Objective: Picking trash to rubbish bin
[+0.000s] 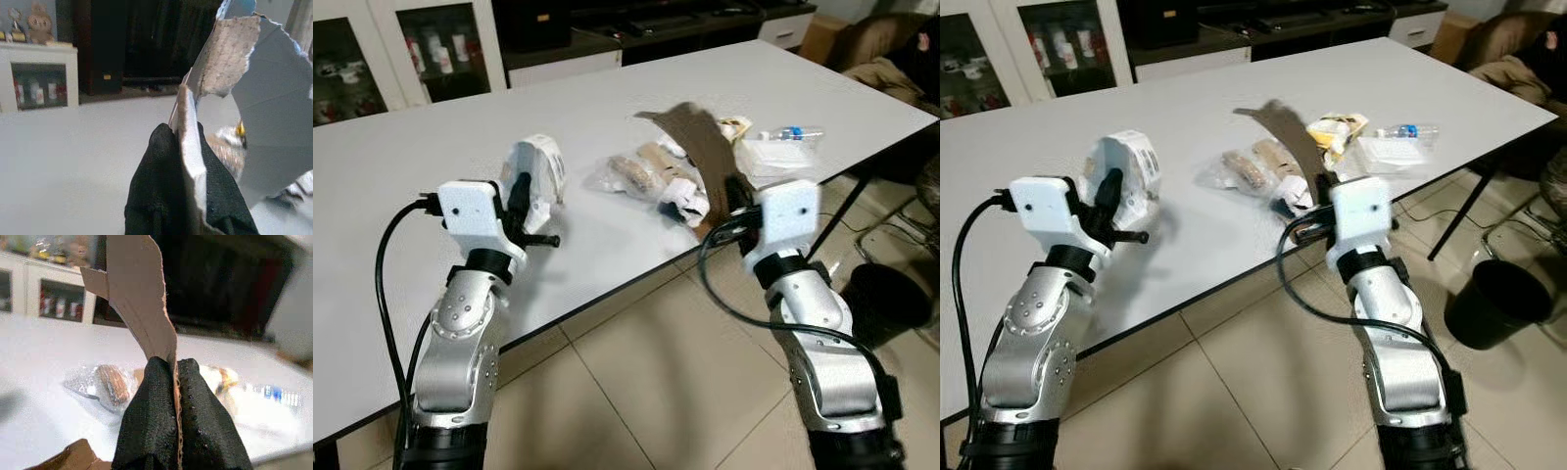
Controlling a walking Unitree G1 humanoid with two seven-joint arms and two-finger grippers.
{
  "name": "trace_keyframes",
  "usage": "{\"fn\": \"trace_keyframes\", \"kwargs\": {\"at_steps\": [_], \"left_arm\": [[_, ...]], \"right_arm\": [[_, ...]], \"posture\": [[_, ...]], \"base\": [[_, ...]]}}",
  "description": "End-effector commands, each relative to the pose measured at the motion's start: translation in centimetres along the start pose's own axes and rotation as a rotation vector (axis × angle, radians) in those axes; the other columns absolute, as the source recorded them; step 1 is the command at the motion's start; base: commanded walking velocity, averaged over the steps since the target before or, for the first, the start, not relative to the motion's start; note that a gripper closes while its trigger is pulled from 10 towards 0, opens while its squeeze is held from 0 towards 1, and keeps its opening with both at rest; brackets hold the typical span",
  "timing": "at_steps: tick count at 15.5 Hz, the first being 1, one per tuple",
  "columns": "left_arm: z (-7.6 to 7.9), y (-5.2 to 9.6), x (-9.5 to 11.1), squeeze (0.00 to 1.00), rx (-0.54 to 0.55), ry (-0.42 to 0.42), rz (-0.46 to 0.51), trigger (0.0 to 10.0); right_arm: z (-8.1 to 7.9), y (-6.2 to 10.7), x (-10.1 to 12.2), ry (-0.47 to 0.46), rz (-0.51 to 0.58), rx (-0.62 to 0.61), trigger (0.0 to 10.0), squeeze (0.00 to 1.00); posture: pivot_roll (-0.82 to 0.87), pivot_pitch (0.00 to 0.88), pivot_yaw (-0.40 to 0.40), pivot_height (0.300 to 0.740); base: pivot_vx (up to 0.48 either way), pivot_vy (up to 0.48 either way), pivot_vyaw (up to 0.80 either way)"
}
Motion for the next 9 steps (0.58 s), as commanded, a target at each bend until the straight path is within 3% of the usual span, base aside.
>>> {"fn": "trace_keyframes", "kwargs": {"at_steps": [1,4,7,9], "left_arm": [[0.0,0.4,-0.7,0.0,-0.002,-0.019,-0.055,10.0],[0.5,0.9,-1.8,0.0,-0.041,-0.072,-0.142,10.0],[1.1,0.9,-2.1,0.0,-0.029,-0.085,-0.122,10.0],[1.5,0.9,-2.3,0.0,-0.006,-0.019,-0.118,10.0]], "right_arm": [[0.2,0.5,-0.8,0.005,-0.038,-0.004,10.0,0.0],[-0.8,1.8,-2.0,0.017,-0.08,0.058,10.0,0.0],[-0.6,2.5,-1.9,0.009,-0.087,0.036,10.0,0.0],[-0.6,3.1,-2.5,-0.035,-0.113,0.015,10.0,0.0]], "posture": [[-0.1,0.0,-0.041,0.74],[-0.1,0.0,-0.046,0.74],[-0.1,0.0,-0.05,0.74],[-0.1,0.0,-0.055,0.74]], "base": [[0.0,0.0,0.0],[0.0,0.0,0.0],[0.0,0.0,-0.79],[0.0,0.0,-0.8]]}}
Point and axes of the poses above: a point about 5 cm out from each wrist's last joint towards the gripper, its own y axis pointing back from the gripper into the wrist, its own x axis along the axis of the wrist's last joint, z = x × y, the point moved 1 cm from there along -y, pointing out of the wrist towards the gripper, and after that the axes turned 13 degrees about y, right-handed, at the moved point
